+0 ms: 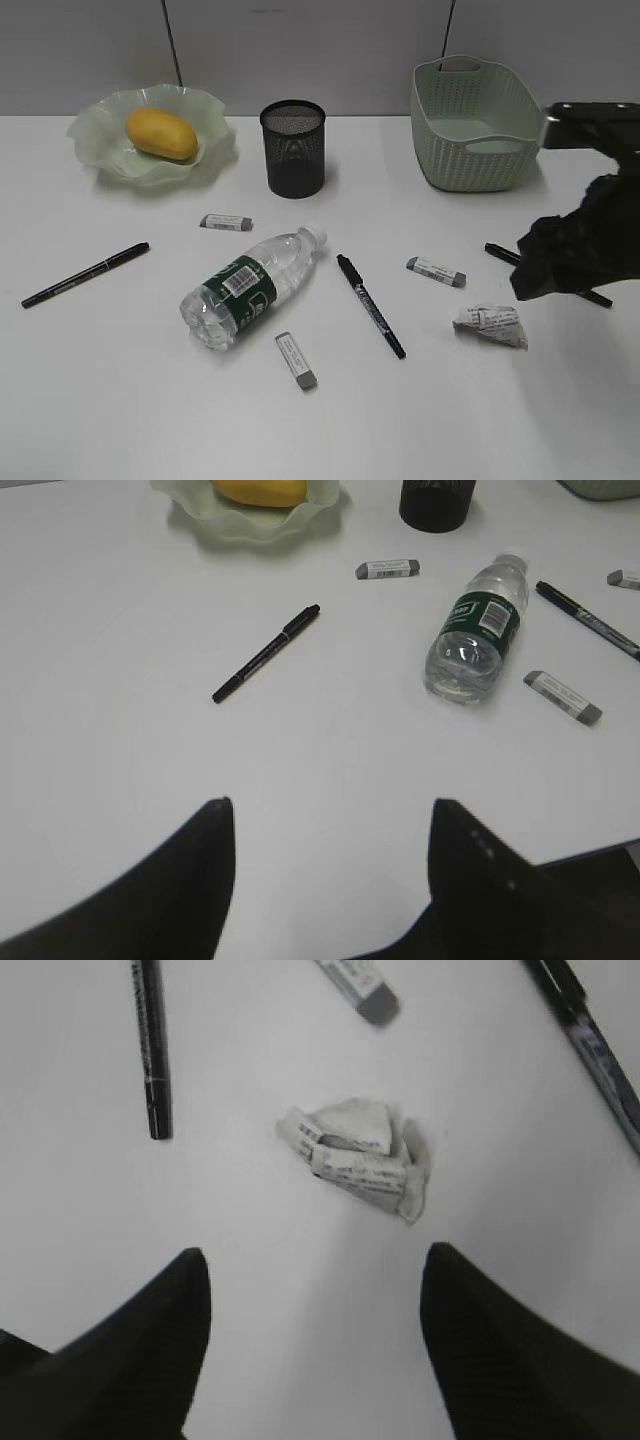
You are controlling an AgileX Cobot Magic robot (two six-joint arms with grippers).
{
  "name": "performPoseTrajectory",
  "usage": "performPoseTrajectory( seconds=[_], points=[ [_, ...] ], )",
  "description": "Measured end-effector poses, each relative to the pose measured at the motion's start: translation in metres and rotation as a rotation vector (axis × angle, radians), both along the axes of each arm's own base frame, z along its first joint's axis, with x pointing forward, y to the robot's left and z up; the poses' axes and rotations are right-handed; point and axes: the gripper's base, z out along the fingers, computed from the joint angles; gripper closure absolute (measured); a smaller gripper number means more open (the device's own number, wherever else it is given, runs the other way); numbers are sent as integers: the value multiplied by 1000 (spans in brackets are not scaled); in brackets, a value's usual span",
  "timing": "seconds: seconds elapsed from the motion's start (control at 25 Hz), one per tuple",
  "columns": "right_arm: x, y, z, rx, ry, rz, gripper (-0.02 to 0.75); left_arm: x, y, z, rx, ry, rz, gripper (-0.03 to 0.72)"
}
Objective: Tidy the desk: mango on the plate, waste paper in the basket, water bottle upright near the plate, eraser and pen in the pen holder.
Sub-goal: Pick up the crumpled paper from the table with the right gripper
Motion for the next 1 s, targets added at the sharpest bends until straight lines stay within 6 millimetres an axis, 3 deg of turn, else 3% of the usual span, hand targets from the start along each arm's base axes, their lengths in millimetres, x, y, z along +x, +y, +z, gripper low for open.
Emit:
performPoseTrajectory(
  seconds=[0.2, 0.48, 1.0],
  points=[
    [8, 10, -12, -96, -53, 293, 149, 0, 0, 0, 0, 0, 0, 222],
    [24, 13, -42, -213, -55, 546, 134, 0, 0, 0, 0, 0, 0, 222],
    [50, 22, -95, -253, 47, 599, 177, 0, 0, 0, 0, 0, 0, 222]
  ],
)
